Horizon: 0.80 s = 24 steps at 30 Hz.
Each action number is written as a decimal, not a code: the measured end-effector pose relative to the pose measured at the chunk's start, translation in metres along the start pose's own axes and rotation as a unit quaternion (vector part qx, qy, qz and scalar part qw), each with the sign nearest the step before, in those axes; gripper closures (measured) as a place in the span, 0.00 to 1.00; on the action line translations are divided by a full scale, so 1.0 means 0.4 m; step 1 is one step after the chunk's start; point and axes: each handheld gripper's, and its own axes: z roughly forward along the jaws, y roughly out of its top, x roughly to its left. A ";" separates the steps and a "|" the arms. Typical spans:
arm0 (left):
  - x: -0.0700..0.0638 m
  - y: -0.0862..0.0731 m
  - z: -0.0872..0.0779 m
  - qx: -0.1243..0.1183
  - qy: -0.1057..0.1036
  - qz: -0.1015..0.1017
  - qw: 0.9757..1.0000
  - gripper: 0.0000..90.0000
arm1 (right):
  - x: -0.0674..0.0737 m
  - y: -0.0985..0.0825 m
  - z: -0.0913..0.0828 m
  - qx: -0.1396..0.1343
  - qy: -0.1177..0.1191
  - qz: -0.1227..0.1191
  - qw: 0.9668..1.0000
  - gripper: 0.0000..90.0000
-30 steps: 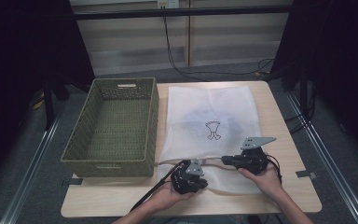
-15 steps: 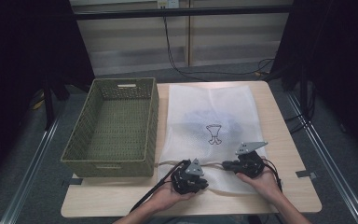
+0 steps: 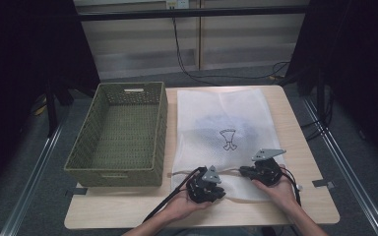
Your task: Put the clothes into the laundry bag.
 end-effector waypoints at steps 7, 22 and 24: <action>-0.001 -0.004 -0.002 -0.007 -0.003 -0.007 1.000 0.83 | 0.011 0.001 -0.023 -0.023 0.031 0.013 0.999 0.92; 0.011 -0.010 -0.095 -0.060 0.025 -0.031 0.997 0.41 | 0.013 0.016 -0.085 -0.118 0.070 0.036 0.990 0.70; 0.015 -0.011 -0.122 -0.070 0.039 -0.036 0.996 0.36 | 0.012 0.019 -0.099 -0.136 0.076 0.043 0.987 0.65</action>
